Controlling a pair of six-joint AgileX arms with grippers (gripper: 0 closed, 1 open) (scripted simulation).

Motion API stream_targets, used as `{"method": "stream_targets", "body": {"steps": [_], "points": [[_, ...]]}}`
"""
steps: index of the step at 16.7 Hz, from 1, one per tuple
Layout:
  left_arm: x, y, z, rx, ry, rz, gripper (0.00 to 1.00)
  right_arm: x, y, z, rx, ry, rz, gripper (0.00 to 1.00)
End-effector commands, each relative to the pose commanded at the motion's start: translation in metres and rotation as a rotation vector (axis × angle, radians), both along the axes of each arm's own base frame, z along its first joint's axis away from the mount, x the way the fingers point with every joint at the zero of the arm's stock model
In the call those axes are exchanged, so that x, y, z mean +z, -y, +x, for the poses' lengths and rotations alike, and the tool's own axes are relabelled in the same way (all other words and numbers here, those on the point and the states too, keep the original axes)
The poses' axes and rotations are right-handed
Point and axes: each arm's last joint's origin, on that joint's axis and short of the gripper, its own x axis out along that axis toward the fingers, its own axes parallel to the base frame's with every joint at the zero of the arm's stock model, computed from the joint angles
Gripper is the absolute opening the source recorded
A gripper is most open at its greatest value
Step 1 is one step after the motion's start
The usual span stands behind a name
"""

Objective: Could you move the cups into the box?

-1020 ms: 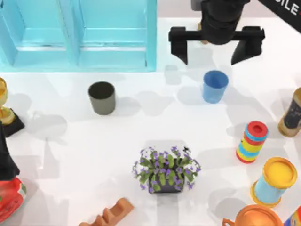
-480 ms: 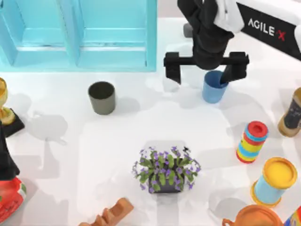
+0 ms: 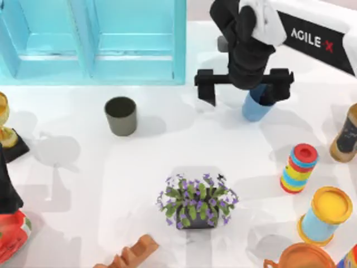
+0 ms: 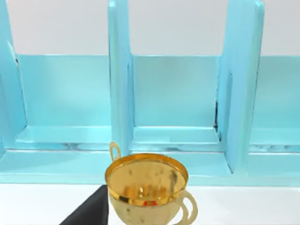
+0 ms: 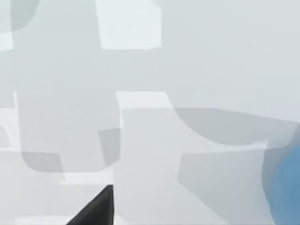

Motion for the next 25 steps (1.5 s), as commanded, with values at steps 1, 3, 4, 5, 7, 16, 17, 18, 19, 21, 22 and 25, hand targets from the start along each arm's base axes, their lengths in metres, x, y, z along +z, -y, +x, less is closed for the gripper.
{"method": "stream_targets", "body": {"steps": [1,3,4,5,7,16,17,18,19,21,22,25], "points": [[0.000,0.000,0.000,0.000,0.000,0.000,1.00,0.000,0.000,0.000,0.000,0.000,0.000,0.77],[0.000,0.000,0.000,0.000,0.000,0.000,1.00,0.000,0.000,0.000,0.000,0.000,0.000,0.62],[0.000,0.000,0.000,0.000,0.000,0.000,1.00,0.000,0.000,0.000,0.000,0.000,0.000,0.55],[0.000,0.000,0.000,0.000,0.000,0.000,1.00,0.000,0.000,0.000,0.000,0.000,0.000,0.47],[0.000,0.000,0.000,0.000,0.000,0.000,1.00,0.000,0.000,0.000,0.000,0.000,0.000,0.32],[0.000,0.000,0.000,0.000,0.000,0.000,1.00,0.000,0.000,0.000,0.000,0.000,0.000,0.00],[0.000,0.000,0.000,0.000,0.000,0.000,1.00,0.000,0.000,0.000,0.000,0.000,0.000,0.00],[0.000,0.000,0.000,0.000,0.000,0.000,1.00,0.000,0.000,0.000,0.000,0.000,0.000,0.00],[0.000,0.000,0.000,0.000,0.000,0.000,1.00,0.000,0.000,0.000,0.000,0.000,0.000,0.00],[0.000,0.000,0.000,0.000,0.000,0.000,1.00,0.002,0.001,-0.001,0.004,0.001,-0.002,0.00],[0.000,0.000,0.000,0.000,0.000,0.000,1.00,0.008,0.006,0.000,0.004,0.000,-0.003,0.00],[0.000,0.000,0.000,0.000,0.000,0.000,1.00,0.043,0.041,0.004,0.004,-0.001,-0.003,0.00]]}}
